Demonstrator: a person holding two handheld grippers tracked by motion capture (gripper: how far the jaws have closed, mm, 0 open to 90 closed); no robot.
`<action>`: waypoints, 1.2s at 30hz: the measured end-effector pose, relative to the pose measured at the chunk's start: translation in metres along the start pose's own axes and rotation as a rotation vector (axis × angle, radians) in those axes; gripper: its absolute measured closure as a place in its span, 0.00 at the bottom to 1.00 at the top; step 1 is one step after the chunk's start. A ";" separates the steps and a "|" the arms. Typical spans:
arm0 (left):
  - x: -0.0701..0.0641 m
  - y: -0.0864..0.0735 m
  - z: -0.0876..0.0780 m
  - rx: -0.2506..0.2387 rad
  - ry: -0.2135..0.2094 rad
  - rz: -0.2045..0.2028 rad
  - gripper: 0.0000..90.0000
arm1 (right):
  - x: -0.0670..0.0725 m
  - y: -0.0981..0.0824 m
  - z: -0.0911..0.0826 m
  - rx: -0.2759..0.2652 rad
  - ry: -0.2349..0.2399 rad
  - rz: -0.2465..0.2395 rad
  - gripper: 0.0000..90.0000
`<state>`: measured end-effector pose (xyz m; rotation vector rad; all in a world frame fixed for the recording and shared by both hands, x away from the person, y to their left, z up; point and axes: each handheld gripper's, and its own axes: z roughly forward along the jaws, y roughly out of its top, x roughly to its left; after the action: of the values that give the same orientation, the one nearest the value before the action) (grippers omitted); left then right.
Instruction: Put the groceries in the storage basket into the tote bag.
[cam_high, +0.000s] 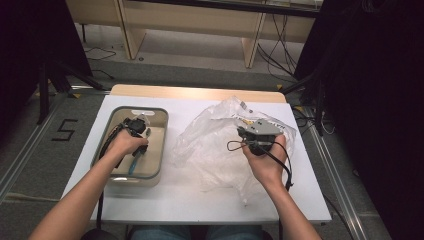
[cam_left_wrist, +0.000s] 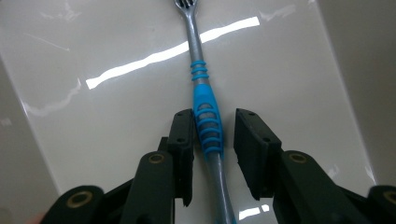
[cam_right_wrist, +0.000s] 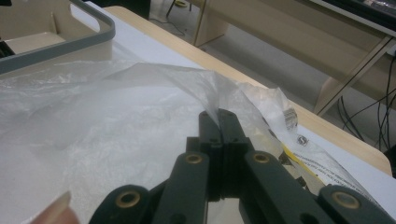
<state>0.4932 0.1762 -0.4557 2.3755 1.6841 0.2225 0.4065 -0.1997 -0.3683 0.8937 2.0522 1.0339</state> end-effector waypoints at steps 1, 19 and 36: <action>0.000 0.000 0.000 0.000 0.000 0.000 0.77 | 0.000 0.000 0.000 0.001 0.000 -0.002 1.00; -0.002 -0.001 -0.001 0.003 0.009 -0.020 0.86 | 0.000 0.000 0.000 0.005 0.001 -0.002 1.00; 0.000 -0.003 -0.001 -0.017 -0.018 0.004 0.87 | -0.001 -0.001 0.001 0.005 0.004 0.004 1.00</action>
<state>0.4904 0.1775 -0.4551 2.3618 1.6635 0.2149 0.4071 -0.2004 -0.3695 0.8992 2.0576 1.0339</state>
